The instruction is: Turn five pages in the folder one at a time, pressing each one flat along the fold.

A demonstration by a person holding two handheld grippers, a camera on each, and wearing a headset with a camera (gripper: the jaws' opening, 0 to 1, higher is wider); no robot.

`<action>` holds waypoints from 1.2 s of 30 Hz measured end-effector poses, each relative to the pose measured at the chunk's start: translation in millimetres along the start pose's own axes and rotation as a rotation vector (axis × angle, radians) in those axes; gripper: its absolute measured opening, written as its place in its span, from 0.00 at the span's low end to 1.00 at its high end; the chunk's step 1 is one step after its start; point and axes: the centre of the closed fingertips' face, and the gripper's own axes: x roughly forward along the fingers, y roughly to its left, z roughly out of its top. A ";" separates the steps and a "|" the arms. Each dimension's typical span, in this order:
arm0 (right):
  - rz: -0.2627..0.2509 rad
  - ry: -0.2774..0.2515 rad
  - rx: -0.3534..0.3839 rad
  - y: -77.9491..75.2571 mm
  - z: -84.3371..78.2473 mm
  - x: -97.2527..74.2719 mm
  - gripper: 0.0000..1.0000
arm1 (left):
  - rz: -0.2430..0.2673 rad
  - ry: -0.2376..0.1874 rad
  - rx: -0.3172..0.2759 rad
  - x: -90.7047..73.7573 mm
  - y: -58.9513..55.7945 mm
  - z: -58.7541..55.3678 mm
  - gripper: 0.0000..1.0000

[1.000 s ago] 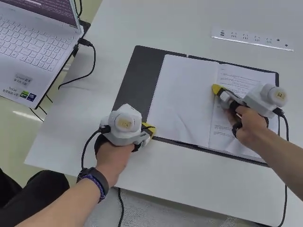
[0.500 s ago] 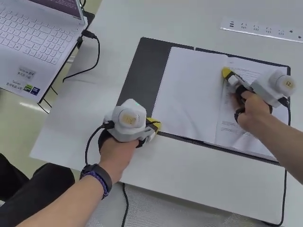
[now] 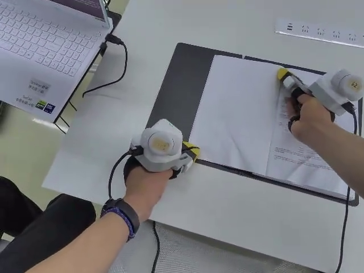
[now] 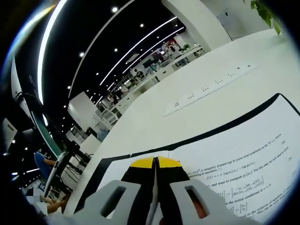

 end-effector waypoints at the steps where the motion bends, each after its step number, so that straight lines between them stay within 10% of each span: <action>1: 0.008 0.007 -0.008 3.1 -1.5 -2.5 0.00 | -0.002 0.001 -0.001 -0.3 -0.1 0.1 0.00; 36: 0.065 0.047 0.055 12.5 -44.3 -63.9 0.00 | -0.016 -0.006 -0.025 -1.8 -2.0 1.0 0.00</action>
